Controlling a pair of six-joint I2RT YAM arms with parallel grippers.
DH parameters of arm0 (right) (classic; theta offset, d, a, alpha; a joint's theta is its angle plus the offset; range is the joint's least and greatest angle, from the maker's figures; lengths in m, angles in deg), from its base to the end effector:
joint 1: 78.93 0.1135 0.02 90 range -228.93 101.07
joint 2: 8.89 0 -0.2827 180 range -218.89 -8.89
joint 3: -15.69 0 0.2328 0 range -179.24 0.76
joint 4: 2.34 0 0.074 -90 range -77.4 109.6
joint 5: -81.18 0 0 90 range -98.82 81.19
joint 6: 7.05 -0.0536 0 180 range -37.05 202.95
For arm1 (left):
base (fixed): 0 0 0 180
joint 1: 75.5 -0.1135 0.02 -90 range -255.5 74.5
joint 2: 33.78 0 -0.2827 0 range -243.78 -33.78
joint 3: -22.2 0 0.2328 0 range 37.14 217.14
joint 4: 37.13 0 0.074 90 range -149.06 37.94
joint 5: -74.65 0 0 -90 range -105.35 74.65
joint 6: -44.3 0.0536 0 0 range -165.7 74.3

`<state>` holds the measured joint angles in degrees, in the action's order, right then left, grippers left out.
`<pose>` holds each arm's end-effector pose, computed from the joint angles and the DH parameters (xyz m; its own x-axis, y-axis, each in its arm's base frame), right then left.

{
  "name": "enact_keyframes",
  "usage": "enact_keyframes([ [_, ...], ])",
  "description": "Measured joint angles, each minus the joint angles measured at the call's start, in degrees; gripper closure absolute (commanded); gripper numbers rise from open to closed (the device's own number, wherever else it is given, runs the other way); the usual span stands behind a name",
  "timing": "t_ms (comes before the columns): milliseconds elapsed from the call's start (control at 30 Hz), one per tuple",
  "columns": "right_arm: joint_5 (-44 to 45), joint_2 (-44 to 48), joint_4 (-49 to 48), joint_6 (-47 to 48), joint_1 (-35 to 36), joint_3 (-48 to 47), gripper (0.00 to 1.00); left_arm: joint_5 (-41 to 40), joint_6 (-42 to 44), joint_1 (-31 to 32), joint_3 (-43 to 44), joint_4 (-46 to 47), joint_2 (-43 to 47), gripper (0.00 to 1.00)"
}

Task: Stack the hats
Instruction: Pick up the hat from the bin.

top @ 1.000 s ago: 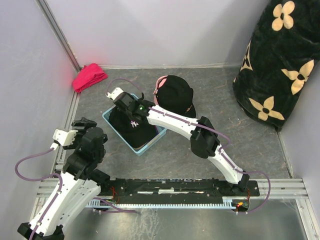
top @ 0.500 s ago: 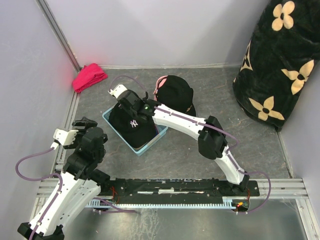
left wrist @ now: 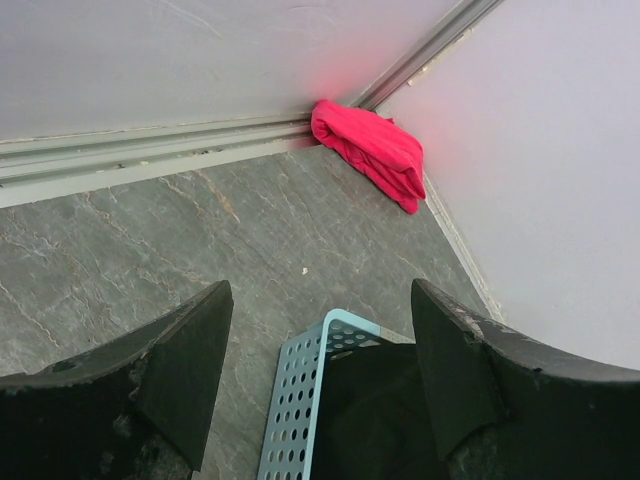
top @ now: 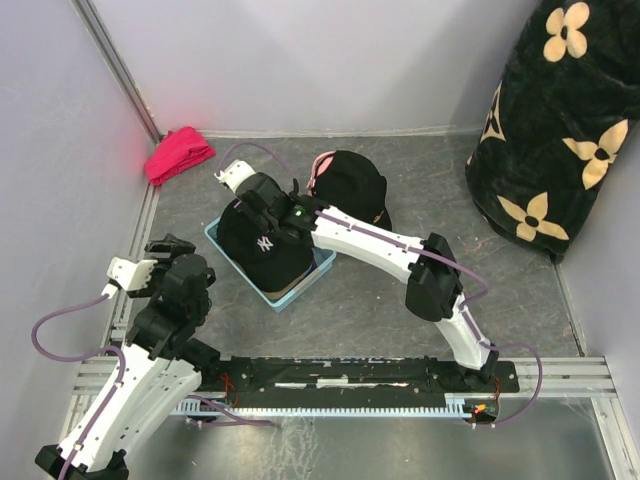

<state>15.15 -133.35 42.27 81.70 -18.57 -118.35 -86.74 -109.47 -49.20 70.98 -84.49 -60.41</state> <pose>0.2713 0.4327 0.3147 -0.2975 -0.4826 -0.8237 -0.6233 0.7517 -0.2153 0.0811 0.0166 0.2892 0.3939 -0.5140 -0.7620 -0.6198 0.4636 -0.6332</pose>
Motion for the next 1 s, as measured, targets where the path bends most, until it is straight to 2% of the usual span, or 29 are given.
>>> enact_keyframes([
  [700,-1.4,10.3,-2.7,-0.2,0.0,-0.6,0.98,0.3,0.0,0.0,0.0,0.2,0.0,0.22],
  [1000,-1.1,16.4,-3.7,0.3,0.0,0.6,0.98,2.4,3.7,0.0,-0.1,6.1,0.0,0.23],
])
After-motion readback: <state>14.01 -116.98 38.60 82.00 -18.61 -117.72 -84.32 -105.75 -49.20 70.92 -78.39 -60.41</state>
